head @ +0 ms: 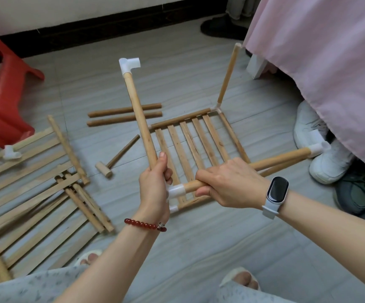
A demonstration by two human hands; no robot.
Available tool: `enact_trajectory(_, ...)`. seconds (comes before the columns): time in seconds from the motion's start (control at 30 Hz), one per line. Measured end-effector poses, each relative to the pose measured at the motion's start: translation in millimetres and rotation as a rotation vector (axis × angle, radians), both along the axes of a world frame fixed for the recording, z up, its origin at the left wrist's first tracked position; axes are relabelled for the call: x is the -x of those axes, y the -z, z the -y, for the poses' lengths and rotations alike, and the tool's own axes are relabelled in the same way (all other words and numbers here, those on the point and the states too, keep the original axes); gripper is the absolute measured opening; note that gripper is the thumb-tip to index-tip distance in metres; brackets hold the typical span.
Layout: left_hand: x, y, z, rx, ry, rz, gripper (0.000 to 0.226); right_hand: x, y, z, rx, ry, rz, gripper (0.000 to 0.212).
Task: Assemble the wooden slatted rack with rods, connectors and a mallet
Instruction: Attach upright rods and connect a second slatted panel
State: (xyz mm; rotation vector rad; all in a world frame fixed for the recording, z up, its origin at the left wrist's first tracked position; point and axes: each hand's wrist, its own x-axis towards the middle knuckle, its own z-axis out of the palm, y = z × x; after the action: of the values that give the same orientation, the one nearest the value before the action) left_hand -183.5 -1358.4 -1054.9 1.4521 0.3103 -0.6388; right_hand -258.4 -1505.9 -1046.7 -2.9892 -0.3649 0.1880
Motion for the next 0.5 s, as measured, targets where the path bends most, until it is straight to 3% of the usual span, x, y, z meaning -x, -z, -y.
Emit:
enact_trajectory(0.17,1,1,7,-0.005,-0.038,0.012,0.032,-3,-2,0,0.038,-0.018,-0.025,0.040)
enact_trajectory(0.27,0,1,6,-0.007,0.007,0.014,0.032,-2,-1,-1,0.021,0.012,-0.007,0.047)
enact_trajectory(0.4,-11,2,2,-0.007,0.121,-0.017,0.032,-2,-7,3,-0.168,0.120,-0.052,0.053)
enact_trajectory(0.5,-21,5,-11,-0.018,0.210,-0.047,0.031,10,-7,21,-0.295,0.309,0.258,0.044)
